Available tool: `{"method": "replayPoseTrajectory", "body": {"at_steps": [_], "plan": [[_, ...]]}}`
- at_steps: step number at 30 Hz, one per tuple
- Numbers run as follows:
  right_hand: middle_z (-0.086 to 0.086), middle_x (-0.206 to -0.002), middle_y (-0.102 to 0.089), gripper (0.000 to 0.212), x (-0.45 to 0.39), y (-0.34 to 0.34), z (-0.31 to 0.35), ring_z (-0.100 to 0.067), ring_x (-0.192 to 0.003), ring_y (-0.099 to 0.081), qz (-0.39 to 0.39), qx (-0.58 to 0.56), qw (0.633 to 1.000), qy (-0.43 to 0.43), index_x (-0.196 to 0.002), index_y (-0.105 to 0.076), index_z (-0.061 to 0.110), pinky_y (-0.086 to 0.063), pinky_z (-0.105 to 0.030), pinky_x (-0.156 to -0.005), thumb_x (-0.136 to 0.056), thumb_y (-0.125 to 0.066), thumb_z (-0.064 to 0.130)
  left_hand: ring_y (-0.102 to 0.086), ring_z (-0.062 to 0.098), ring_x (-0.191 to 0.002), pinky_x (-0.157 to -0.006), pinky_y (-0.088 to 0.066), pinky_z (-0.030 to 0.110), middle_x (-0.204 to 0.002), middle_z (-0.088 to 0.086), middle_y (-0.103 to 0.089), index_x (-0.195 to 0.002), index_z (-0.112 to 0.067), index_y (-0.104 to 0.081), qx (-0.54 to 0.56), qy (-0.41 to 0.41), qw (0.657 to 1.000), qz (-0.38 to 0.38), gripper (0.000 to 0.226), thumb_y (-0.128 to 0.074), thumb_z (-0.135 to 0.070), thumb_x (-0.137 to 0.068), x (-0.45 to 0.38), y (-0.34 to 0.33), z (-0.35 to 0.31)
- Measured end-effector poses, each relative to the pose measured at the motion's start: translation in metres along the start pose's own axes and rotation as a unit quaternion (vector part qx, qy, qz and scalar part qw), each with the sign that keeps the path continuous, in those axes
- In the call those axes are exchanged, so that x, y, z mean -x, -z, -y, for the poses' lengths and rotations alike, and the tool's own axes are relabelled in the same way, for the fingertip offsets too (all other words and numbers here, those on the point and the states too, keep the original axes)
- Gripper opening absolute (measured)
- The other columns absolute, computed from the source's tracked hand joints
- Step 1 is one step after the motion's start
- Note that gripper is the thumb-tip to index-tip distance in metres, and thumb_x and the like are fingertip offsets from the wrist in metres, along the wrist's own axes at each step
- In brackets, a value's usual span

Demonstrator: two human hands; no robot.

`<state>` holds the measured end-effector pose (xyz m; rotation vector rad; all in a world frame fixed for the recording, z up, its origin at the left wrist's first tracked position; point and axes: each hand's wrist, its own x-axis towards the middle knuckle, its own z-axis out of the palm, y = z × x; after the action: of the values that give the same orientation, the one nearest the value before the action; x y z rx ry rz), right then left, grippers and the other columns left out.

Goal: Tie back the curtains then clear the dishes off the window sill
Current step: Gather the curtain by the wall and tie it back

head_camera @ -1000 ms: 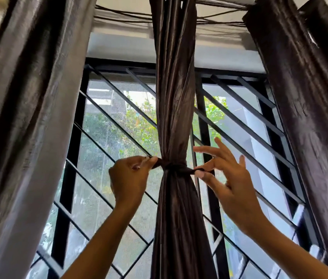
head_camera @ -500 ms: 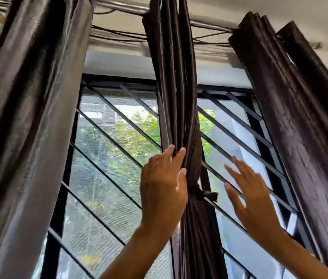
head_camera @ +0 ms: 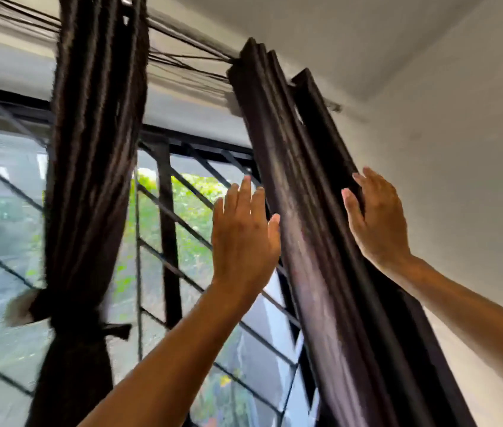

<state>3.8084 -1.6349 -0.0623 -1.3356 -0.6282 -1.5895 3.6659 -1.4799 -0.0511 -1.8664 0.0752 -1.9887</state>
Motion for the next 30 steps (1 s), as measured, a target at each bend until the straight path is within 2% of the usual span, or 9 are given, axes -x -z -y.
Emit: {"method": "replayPoseTrajectory", "body": {"at_steps": [4,7,11,13,16,20,24,27,30], "plan": [[-0.012,-0.137,-0.051,0.047,-0.036,-0.004,-0.064,-0.029,-0.13,-0.042,0.005,-0.016,1.0,-0.025,-0.122,-0.057,0.006,-0.032,-0.042,-0.108,-0.098,-0.037,0.041,-0.055,0.036,-0.113,-0.094,-0.044,0.045,-0.13,0.017,-0.057,-0.115,-0.006,-0.063,0.001,0.007,1.0,-0.025,0.048,-0.038,-0.035,-0.086,-0.032,-0.056,-0.027],[-0.011,-0.117,-0.061,0.032,-0.064,-0.023,-0.096,-0.029,-0.114,-0.052,0.018,-0.028,0.999,-0.029,-0.111,-0.061,0.007,-0.042,-0.038,-0.09,-0.098,-0.044,0.032,-0.057,0.036,-0.107,-0.089,-0.047,0.044,-0.128,0.017,-0.059,-0.114,-0.006,-0.065,-0.005,0.028,0.999,-0.035,0.048,-0.039,-0.037,-0.088,-0.064,-0.093,-0.037],[-0.009,-0.089,-0.064,0.03,-0.094,-0.064,-0.109,-0.029,-0.083,-0.06,0.072,-0.065,0.995,-0.034,-0.088,-0.065,0.007,-0.047,-0.036,-0.068,-0.096,-0.049,0.031,-0.046,0.032,-0.12,-0.096,-0.039,0.04,-0.14,0.009,-0.049,-0.129,-0.01,-0.055,0.016,0.111,0.993,0.037,0.046,-0.047,-0.04,-0.095,-0.105,-0.131,-0.047],[-0.006,-0.08,-0.06,0.032,-0.101,-0.083,-0.104,-0.028,-0.077,-0.06,0.096,-0.087,0.991,-0.015,-0.076,-0.061,0.01,-0.045,-0.036,-0.064,-0.095,-0.051,0.033,-0.05,0.032,-0.116,-0.09,-0.041,0.038,-0.129,0.012,-0.057,-0.121,-0.009,-0.058,0.01,0.149,0.988,0.043,0.045,-0.053,-0.042,-0.092,-0.122,-0.149,-0.051],[-0.003,-0.086,-0.068,0.03,-0.103,-0.108,-0.091,-0.025,-0.084,-0.065,0.132,-0.114,0.984,-0.021,-0.092,-0.068,0.015,-0.052,-0.039,-0.071,-0.092,-0.054,0.041,-0.06,0.035,-0.099,-0.07,-0.04,0.034,-0.098,0.016,-0.068,-0.095,-0.006,-0.065,0.041,0.197,0.979,0.025,0.036,-0.067,-0.04,-0.083,-0.142,-0.167,-0.05],[-0.005,-0.106,-0.069,0.048,-0.107,-0.125,-0.084,-0.023,-0.102,-0.063,0.168,-0.152,0.973,-0.05,-0.119,-0.062,0.013,-0.052,-0.039,-0.086,-0.086,-0.062,0.048,-0.061,0.038,-0.085,-0.06,-0.032,0.03,-0.084,0.018,-0.066,-0.081,-0.003,-0.066,0.071,0.238,0.969,-0.004,0.013,-0.066,-0.016,-0.078,-0.161,-0.184,-0.047],[-0.005,-0.098,-0.069,0.024,-0.112,-0.132,-0.079,-0.022,-0.096,-0.065,0.189,-0.219,0.954,-0.081,-0.107,-0.068,0.014,-0.054,-0.039,-0.084,-0.084,-0.07,0.021,-0.052,0.033,-0.065,-0.058,-0.03,0.03,-0.061,0.01,-0.05,-0.062,-0.004,-0.049,0.09,0.218,0.972,-0.011,0.031,-0.067,-0.018,-0.083,-0.17,-0.185,-0.042],[-0.01,-0.082,-0.068,0.02,-0.115,-0.132,-0.071,-0.028,-0.08,-0.064,0.19,-0.214,0.958,-0.025,-0.093,-0.071,0.012,-0.055,-0.041,-0.068,-0.081,-0.058,0.001,-0.028,0.017,-0.047,-0.047,-0.02,0.03,-0.05,0.002,-0.03,-0.051,-0.011,-0.03,0.092,0.193,0.977,0.0,0.053,-0.068,-0.025,-0.085,-0.176,-0.177,-0.042],[-0.024,-0.077,-0.06,0.024,-0.117,-0.123,-0.052,-0.042,-0.071,-0.052,0.241,-0.179,0.953,0.04,-0.089,-0.063,-0.003,-0.035,-0.035,-0.054,-0.074,-0.045,-0.009,-0.033,0.016,-0.047,-0.044,-0.019,0.027,-0.052,0.005,-0.037,-0.052,-0.011,-0.03,0.073,0.177,0.981,0.013,0.054,-0.072,-0.026,-0.082,-0.185,-0.17,-0.044]]}}
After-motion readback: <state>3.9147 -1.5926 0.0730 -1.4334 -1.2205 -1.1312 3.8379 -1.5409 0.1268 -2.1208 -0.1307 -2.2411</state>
